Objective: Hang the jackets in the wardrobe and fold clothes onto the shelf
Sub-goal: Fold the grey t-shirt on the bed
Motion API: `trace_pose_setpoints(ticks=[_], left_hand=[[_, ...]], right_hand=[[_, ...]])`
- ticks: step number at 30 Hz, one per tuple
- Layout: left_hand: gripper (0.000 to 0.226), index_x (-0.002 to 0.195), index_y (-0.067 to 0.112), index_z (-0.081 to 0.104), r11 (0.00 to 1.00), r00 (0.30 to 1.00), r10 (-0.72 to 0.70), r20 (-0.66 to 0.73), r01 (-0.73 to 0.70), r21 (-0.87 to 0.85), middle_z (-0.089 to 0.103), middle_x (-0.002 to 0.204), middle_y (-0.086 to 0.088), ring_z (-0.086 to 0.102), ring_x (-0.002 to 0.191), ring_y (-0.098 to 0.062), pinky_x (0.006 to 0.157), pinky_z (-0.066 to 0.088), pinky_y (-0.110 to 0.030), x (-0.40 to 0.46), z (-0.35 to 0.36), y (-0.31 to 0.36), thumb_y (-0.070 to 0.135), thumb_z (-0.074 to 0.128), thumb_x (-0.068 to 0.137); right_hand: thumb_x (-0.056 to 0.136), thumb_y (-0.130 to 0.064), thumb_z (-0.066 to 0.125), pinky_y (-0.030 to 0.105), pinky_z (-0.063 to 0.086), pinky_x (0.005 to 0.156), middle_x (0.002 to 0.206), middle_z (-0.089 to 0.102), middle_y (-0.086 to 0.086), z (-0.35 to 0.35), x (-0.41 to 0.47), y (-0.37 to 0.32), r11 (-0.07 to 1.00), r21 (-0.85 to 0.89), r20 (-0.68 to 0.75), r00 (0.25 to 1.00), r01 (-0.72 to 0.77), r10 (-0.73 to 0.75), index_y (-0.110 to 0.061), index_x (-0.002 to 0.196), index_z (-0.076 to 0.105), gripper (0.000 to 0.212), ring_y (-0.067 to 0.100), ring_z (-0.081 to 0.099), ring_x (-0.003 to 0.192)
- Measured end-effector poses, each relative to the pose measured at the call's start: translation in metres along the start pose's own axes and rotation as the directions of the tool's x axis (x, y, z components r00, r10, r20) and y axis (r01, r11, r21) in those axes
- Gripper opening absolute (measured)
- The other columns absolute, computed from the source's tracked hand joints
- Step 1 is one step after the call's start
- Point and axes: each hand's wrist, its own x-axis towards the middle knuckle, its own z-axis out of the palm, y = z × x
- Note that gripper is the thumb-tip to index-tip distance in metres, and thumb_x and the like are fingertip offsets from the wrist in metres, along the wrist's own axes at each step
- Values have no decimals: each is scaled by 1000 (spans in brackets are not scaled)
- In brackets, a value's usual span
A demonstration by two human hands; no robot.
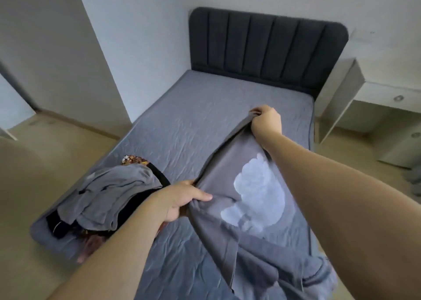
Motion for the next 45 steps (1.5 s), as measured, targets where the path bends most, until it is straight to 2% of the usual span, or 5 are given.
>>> trace_pose_setpoints(ticks=[12,16,24,34,45], left_hand=[[51,148,7,36,829,856,-269,-441,439,347,43,147,-17,50,126,-32,95,45,-36,336,-64,-418,14,48,98],[34,117,-1,63,743,834,-129,-537,440,505,60,127,-25,58,114,-35,89,44,-34,404,-80,-485,20,50,93],[51,121,15,61,278,750,327,-575,505,817,62,127,-12,60,115,-30,81,42,-33,461,-58,-453,38,53,77],[94,141,4,26,738,753,376,-540,109,666,45,140,-18,50,123,-38,98,45,-43,486,-24,-436,62,63,77],[93,146,23,26,429,730,532,-430,206,880,38,145,-13,32,134,-35,110,22,-51,562,10,-386,78,52,75]], right_hand=[[95,-44,48,55,10,115,158,19,2,403,-75,444,788,-522,643,757,326,113,-32,152,16,66,28,22,144],[86,-66,41,60,-13,114,161,-19,-3,465,-111,563,723,-536,725,677,435,130,-40,152,-8,86,19,-16,148],[87,-73,25,44,-10,118,162,8,-8,455,-114,606,772,-326,581,760,546,-292,-40,151,14,73,11,1,148],[75,-85,40,64,-4,112,162,-6,10,338,-101,644,714,-599,16,887,-361,462,-26,154,-2,107,35,-7,148],[71,-71,65,46,29,112,142,44,16,317,-34,679,716,-275,-171,765,-642,620,-8,146,27,106,36,40,131]])
